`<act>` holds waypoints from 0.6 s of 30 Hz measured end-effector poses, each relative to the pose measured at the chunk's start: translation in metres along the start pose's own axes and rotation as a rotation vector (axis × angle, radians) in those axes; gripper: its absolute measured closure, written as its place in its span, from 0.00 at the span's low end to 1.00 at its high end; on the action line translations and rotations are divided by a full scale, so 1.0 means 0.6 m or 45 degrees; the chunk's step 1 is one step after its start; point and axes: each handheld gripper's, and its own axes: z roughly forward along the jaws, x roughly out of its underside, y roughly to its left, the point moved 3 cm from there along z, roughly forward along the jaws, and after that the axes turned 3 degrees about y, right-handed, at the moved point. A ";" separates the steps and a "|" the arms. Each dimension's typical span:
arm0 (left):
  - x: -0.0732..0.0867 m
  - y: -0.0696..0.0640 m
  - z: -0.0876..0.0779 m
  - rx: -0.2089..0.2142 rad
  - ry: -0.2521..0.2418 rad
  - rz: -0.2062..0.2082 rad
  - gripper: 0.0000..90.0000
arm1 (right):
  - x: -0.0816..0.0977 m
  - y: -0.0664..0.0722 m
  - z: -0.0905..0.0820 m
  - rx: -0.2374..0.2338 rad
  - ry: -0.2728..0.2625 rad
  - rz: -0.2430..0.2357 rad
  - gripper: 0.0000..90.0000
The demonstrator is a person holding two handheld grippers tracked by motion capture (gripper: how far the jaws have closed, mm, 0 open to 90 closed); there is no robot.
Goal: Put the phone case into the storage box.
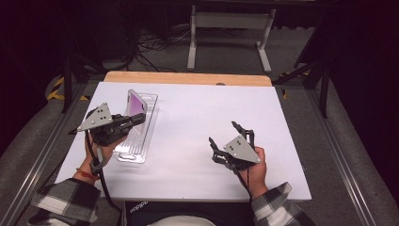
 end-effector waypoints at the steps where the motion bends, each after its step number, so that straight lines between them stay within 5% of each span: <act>1: 0.001 0.001 0.001 -0.005 -0.007 -0.015 0.98 | 0.000 0.000 0.000 -0.002 0.000 -0.003 0.17; 10: 0.007 0.033 0.012 -0.085 -0.005 -0.040 0.98 | 0.001 0.004 0.004 -0.008 0.010 -0.007 0.17; 18: 0.018 0.077 0.027 -0.131 -0.009 -0.118 0.98 | 0.004 0.007 0.008 -0.018 0.030 -0.016 0.18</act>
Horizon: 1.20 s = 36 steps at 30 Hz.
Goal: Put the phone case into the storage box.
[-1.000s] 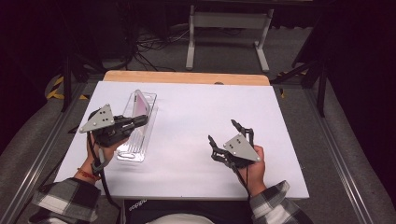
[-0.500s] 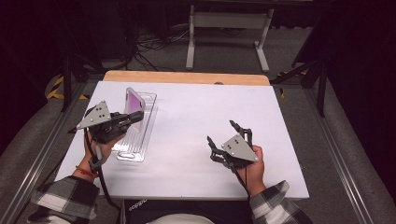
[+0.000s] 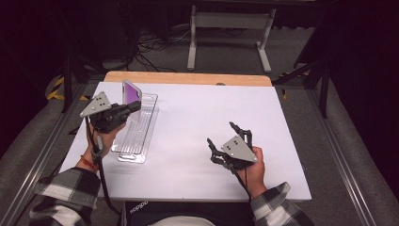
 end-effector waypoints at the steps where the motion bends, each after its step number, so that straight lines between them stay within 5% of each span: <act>1: 0.002 0.006 0.004 -0.007 0.013 -0.008 0.98 | 0.000 0.000 0.000 0.000 0.003 0.000 0.18; 11: 0.003 0.056 0.043 -0.069 0.088 -0.089 0.98 | 0.004 0.002 0.006 0.004 0.018 0.002 0.18; 30: -0.013 0.083 0.107 -0.207 0.187 -0.157 0.98 | 0.007 0.000 0.008 -0.009 0.032 0.007 0.19; 36: -0.018 0.081 0.130 -0.205 0.216 -0.157 0.98 | 0.008 0.000 0.008 -0.015 0.033 0.012 0.19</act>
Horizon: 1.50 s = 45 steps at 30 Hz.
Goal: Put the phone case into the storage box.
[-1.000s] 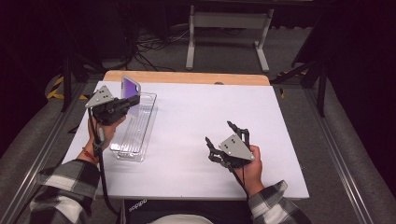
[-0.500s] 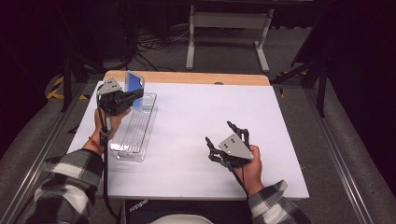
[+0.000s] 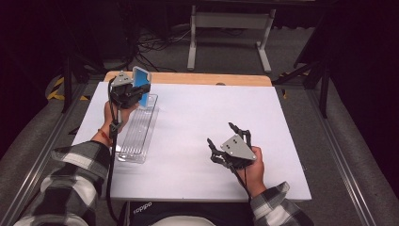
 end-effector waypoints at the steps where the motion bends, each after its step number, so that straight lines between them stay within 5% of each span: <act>1: -0.002 -0.001 0.004 -0.002 0.005 -0.002 0.98 | 0.000 0.001 0.001 -0.001 0.002 -0.003 0.20; 6: -0.006 -0.003 0.027 -0.046 0.036 0.025 0.98 | 0.001 0.005 0.001 -0.005 0.005 -0.018 0.20; 22: 0.001 0.015 0.074 -0.154 0.084 -0.067 0.97 | 0.012 0.010 -0.008 -0.002 0.041 -0.034 0.21; 24: 0.003 0.017 0.077 -0.148 0.088 -0.108 0.97 | 0.013 0.009 -0.010 -0.001 0.041 -0.026 0.22; 45: 0.011 0.019 0.082 -0.164 0.177 -0.131 0.95 | 0.007 0.022 -0.014 -0.027 0.035 -0.079 0.24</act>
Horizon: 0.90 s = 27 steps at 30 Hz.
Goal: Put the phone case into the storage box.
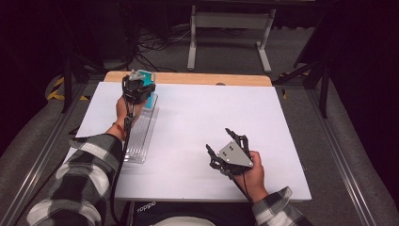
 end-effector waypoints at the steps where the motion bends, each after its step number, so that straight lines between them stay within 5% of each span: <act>1: 0.001 0.001 0.000 -0.010 0.002 0.004 0.95 | 0.000 0.001 0.000 -0.003 0.004 -0.003 0.24; 8: 0.007 0.007 0.002 -0.003 0.033 -0.038 0.95 | -0.001 0.002 0.001 -0.008 -0.001 -0.020 0.24; 27: 0.003 0.003 -0.009 -0.014 0.032 0.023 0.94 | -0.003 0.007 0.002 -0.019 0.002 -0.049 0.25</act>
